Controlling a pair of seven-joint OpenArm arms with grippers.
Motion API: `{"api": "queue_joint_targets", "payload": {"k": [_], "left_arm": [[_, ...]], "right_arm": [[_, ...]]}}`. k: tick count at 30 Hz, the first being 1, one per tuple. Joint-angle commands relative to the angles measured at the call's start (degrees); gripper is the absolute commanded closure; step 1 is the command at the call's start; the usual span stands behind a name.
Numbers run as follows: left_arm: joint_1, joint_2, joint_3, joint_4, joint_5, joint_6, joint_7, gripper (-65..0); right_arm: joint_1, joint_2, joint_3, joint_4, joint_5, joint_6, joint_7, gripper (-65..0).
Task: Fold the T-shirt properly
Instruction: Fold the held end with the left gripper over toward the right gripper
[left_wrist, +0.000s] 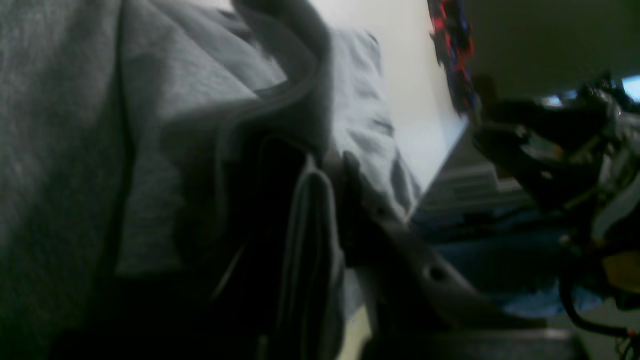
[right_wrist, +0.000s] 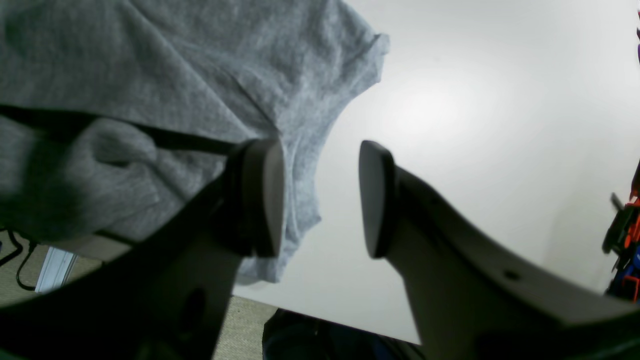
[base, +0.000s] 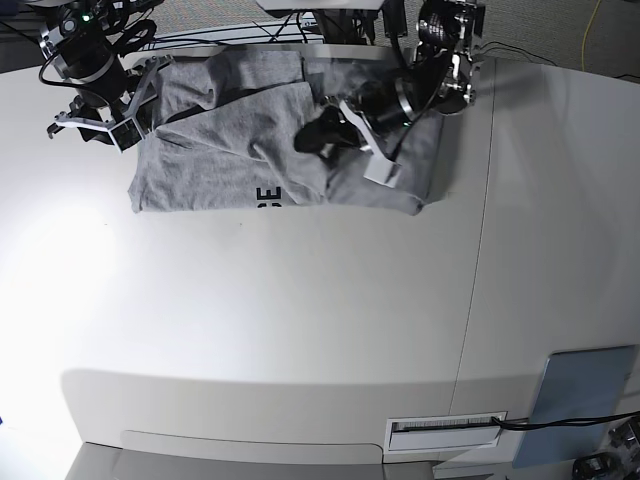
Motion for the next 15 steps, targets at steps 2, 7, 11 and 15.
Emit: {"api": "queue_joint_targets", "payload": {"k": [2,7,11,15], "left_arm": [[-0.8,0.3,1.8,1.0,-1.0,0.4,-2.5,0.0],[-3.2,1.6,2.5,1.0,4.3,5.9,-4.1,0.0],[-4.7,1.6,2.5,1.0,4.8,5.9,-4.0,0.0],[-4.7,1.6,2.5,1.0,4.8,2.3,-1.8,0.0]], "right_arm": [[-0.2,0.7,0.4,1.0,-0.1,-0.5,1.2,-24.9],[-0.2,0.7,0.4,1.0,-0.1,-0.5,1.2,-24.9],[-0.2,0.7,0.4,1.0,-0.1,-0.5,1.2,-24.9],[-0.2,0.7,0.4,1.0,-0.1,-0.5,1.2,-24.9]]}}
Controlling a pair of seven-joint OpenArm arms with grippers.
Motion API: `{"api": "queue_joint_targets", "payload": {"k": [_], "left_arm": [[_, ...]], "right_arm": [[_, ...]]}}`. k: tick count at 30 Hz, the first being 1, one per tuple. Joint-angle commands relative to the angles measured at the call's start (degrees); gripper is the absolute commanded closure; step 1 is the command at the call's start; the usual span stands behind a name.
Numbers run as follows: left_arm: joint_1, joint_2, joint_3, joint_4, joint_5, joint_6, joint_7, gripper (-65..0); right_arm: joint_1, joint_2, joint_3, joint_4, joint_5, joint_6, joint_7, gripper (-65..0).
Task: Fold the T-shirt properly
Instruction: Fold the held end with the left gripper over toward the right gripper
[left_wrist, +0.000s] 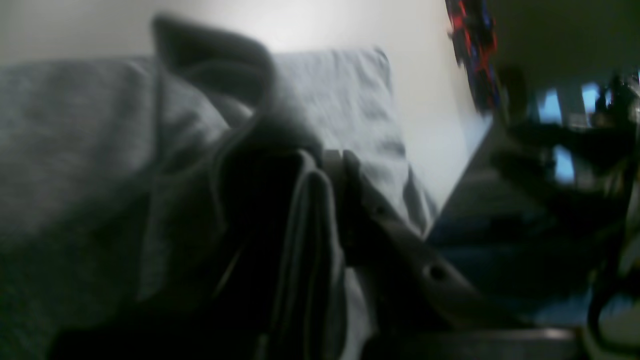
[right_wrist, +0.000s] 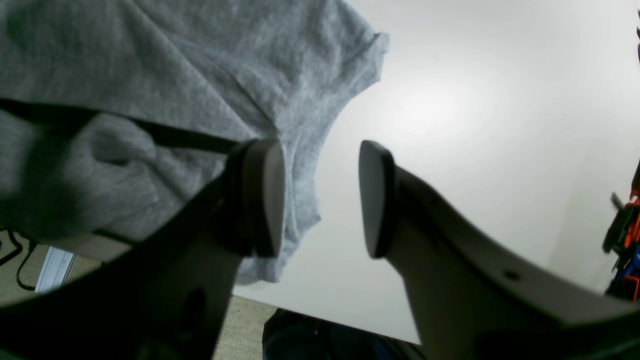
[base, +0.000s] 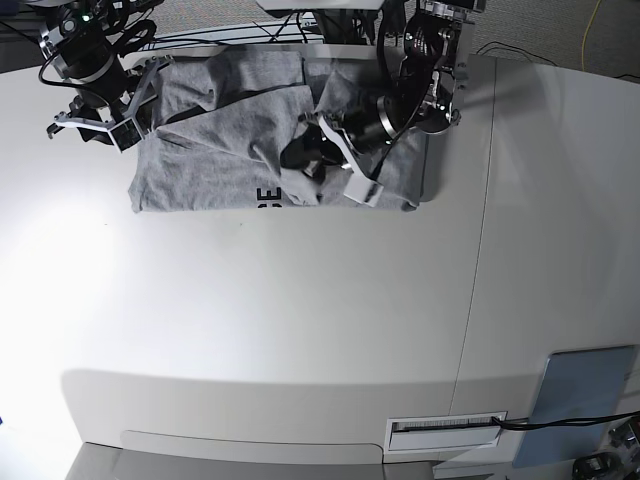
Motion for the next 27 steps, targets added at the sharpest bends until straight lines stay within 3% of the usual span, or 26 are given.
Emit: {"api": "queue_joint_targets", "payload": {"k": [1,2,5,7,10,18,23,27], "left_arm": [[-0.4,0.5,0.3,1.0,-1.4,-2.4,-0.3,0.0],[-0.4,0.5,0.3,1.0,-1.4,-3.9,-0.2,-6.0],[-0.5,0.5,0.3,1.0,-2.8,-7.0,-0.9,-33.6],[-0.5,0.5,0.3,1.0,-4.7,-7.1,-2.7,-42.7],[-0.6,0.5,0.2,1.0,-7.7,-8.7,-4.9,-42.9],[-3.1,0.4,0.2,1.2,-10.0,-12.3,-2.7,-42.9],[-4.6,0.4,-0.1,1.3,-9.9,-12.6,0.3,-42.9],[-4.7,0.0,-3.6,2.2,-10.0,-14.6,4.5,-42.5]], "right_arm": [[-0.2,0.7,0.4,1.0,-0.1,-0.5,1.1,-24.9],[-0.2,0.7,0.4,1.0,-0.1,-0.6,1.2,-24.9],[-0.2,0.7,0.4,1.0,-0.1,-1.4,1.4,-24.9],[-0.2,0.7,0.4,1.0,-0.1,-1.4,1.4,-24.9],[-0.2,0.7,0.4,1.0,-0.1,-1.4,1.4,-24.9],[-0.2,0.7,0.4,1.0,-0.1,-1.4,0.9,-24.9],[-0.2,0.7,0.4,1.0,-0.1,-1.4,0.2,-24.9],[-0.2,0.7,0.4,1.0,-0.1,-4.4,-1.3,-24.9]]}}
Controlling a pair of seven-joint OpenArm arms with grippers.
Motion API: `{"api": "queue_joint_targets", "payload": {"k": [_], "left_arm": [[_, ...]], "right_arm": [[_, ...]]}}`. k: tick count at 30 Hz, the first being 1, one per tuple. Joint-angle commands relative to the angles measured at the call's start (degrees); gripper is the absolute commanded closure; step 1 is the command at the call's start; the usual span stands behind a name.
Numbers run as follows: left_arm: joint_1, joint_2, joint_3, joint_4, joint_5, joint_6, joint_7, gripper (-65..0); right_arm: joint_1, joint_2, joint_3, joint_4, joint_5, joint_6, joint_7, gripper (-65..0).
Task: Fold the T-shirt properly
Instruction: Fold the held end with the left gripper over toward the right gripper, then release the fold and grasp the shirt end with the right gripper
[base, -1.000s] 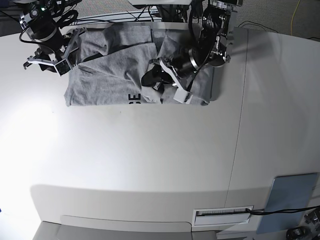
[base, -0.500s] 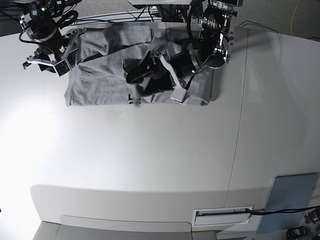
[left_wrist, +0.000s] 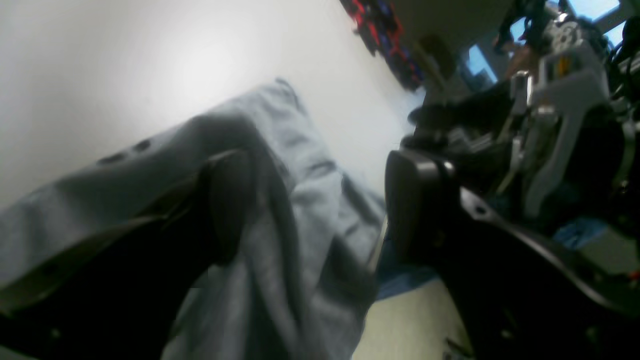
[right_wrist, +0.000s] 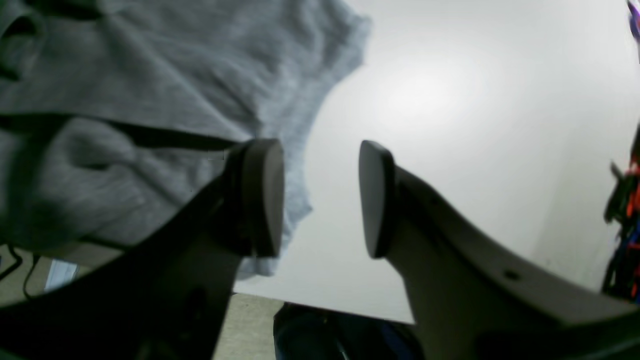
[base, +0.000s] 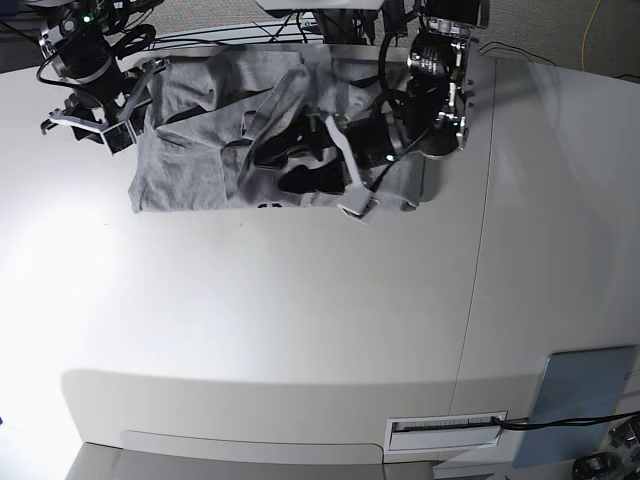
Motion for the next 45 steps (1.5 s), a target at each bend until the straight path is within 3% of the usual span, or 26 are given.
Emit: {"api": "queue_joint_targets", "payload": {"k": [1,6,10,16,20,31,38,45], "left_arm": [[-0.8,-0.3,-1.6,1.5,-1.7,-0.5,-0.6,-42.5],[-0.8,-1.8,-10.9,1.9,-1.7,-0.5,0.2,-42.5],[-0.7,-4.5,-15.9,2.0,-2.4,-0.5,3.1,-42.5],[-0.7,-9.6,-17.4,2.0,-7.0,-1.4,9.7,-41.8],[-0.2,-11.1,-17.4,2.8,-11.0,-1.4,11.5,-41.8],[0.3,-11.1,-17.4,9.5,-8.7,-1.4,12.4,-41.0],[1.9,-11.1,-17.4,9.5,-8.1,-1.4,12.3,-41.0],[2.9,-11.1,-17.4,9.5,-7.3,-1.4,12.1,-41.0]], "right_arm": [[-0.4,0.7,0.4,1.0,-0.1,-0.3,0.8,-24.9],[-1.4,0.7,3.0,0.5,0.3,-0.2,1.8,-24.9],[-1.1,0.7,7.8,-4.2,6.8,-0.1,3.5,-24.9],[1.4,0.7,14.2,-14.9,21.7,7.3,2.6,-24.9],[5.9,0.6,14.6,-20.7,28.3,11.1,-2.2,-24.9],[19.9,0.7,14.6,-38.3,40.0,14.0,-13.3,-24.9],[22.7,0.5,14.6,-46.8,48.5,16.0,-18.2,-24.9],[22.7,0.3,14.6,-47.8,59.3,19.1,-24.3,-24.9]]}}
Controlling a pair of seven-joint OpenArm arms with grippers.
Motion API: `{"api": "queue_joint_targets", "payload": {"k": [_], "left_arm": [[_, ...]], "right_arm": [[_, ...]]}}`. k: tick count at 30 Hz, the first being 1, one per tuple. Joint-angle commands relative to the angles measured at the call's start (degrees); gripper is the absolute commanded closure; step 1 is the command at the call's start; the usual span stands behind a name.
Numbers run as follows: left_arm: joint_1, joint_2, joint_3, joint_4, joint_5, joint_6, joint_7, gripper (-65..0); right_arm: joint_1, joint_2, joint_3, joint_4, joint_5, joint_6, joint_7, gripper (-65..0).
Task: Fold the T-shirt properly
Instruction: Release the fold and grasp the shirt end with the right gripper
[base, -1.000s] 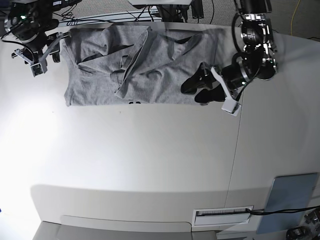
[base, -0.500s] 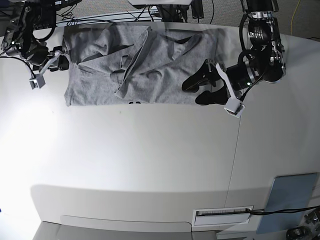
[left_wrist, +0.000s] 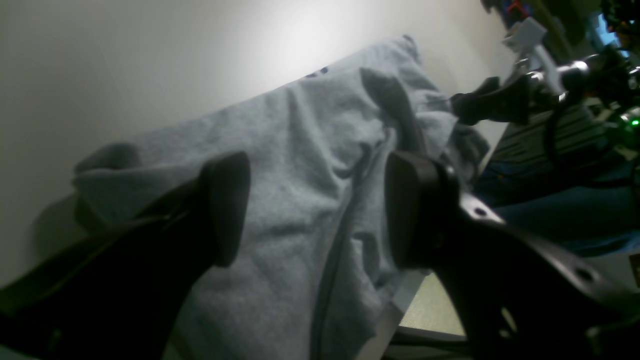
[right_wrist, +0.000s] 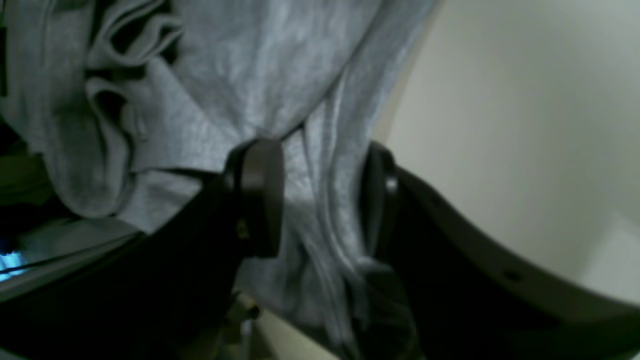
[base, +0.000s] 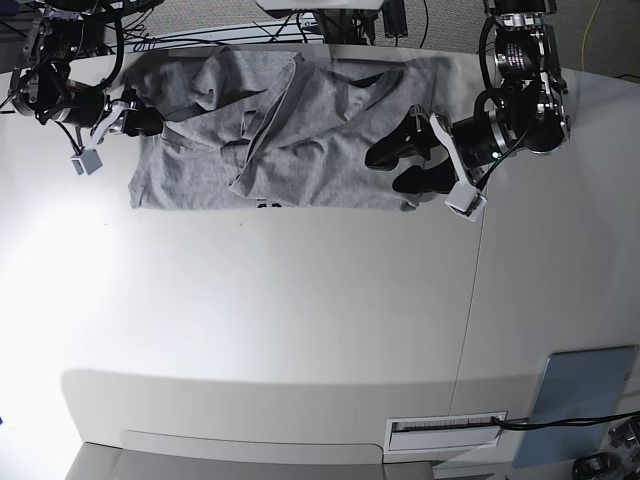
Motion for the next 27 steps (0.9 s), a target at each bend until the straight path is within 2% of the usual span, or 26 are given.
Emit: {"api": "queue_joint_targets", "payload": {"k": [1,10,18,24,25,27], "left_arm": [[-0.4,-0.3,-0.2,1.0,-1.1,-0.3,-1.2,-41.0],[-0.4,-0.3,-0.2,1.0,-0.6,-0.3,-1.3,-41.0],[-0.4,-0.3,-0.2,1.0,-0.6,-0.3,-1.3,-41.0],[-0.4,-0.3,-0.2,1.0,1.1,-0.3,-1.3,-41.0],[-0.4,-0.3,-0.2,1.0,1.4,-0.3,-1.3,-41.0],[-0.4,-0.3,-0.2,1.0,1.8,-0.3,-1.4,-41.0]], "right_arm": [[0.1,0.9,0.2,0.6,0.9,0.5,-0.6,-24.9],[0.1,0.7,0.2,0.6,1.7,0.6,1.1,-24.9],[1.7,-3.4,0.1,0.6,1.6,1.4,1.1,-24.9],[1.8,-3.9,0.1,0.6,1.5,1.4,1.2,-24.4],[1.8,-3.9,0.1,0.6,1.5,1.4,1.2,-22.7],[1.8,-3.9,0.1,0.6,1.2,1.4,1.2,-13.4]]}}
